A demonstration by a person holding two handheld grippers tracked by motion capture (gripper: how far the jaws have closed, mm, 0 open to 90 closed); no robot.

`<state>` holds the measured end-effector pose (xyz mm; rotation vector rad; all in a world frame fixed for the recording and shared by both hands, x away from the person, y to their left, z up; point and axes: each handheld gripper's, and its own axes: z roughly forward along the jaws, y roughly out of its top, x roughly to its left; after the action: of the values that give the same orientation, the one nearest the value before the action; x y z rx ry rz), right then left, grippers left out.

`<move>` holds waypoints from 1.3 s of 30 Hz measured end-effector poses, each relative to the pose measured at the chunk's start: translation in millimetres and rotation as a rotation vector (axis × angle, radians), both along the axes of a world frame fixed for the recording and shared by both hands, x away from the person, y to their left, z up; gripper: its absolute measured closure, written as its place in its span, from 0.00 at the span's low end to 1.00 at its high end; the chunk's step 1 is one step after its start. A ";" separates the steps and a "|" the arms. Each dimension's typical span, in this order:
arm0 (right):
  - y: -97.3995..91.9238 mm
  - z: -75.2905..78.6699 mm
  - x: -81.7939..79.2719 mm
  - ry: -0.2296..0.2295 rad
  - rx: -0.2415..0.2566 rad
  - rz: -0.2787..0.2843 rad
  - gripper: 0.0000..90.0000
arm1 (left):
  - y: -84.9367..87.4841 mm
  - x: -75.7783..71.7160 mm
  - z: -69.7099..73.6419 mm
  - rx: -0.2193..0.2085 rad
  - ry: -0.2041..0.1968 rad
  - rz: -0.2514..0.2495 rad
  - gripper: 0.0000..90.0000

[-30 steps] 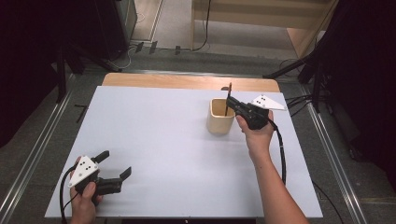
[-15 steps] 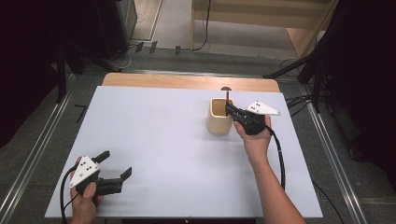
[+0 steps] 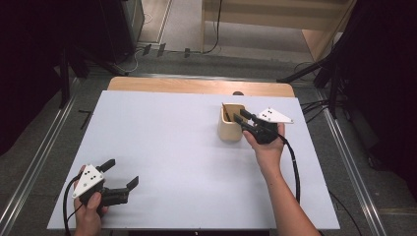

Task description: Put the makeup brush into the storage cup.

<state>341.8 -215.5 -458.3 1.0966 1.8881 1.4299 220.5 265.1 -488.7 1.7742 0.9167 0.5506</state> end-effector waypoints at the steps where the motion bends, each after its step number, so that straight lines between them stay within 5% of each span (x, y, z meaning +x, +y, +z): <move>1: 0.0 0.0 0.0 0.000 0.000 0.000 0.65 | 0.0 0.0 0.0 0.000 0.000 0.000 0.02; 4: -1.9 6.4 -6.3 0.005 0.009 -0.013 0.48 | -0.2 0.0 0.1 0.001 0.000 -0.001 0.02; 17: -17.7 9.1 -30.4 0.018 0.043 -0.049 0.11 | -2.1 -0.1 0.2 0.006 -0.002 -0.003 0.02; 18: -20.7 7.6 -34.0 0.019 0.044 -0.043 0.01 | -2.3 -0.1 0.2 0.006 -0.003 -0.003 0.02; 39: -40.0 -9.8 -77.6 0.008 0.070 -0.055 0.00 | -3.0 -1.1 0.8 0.009 -0.010 -0.004 0.02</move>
<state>264.2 -255.5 -468.2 1.1799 1.8110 1.4729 219.4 262.1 -487.9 1.7793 0.9046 0.5609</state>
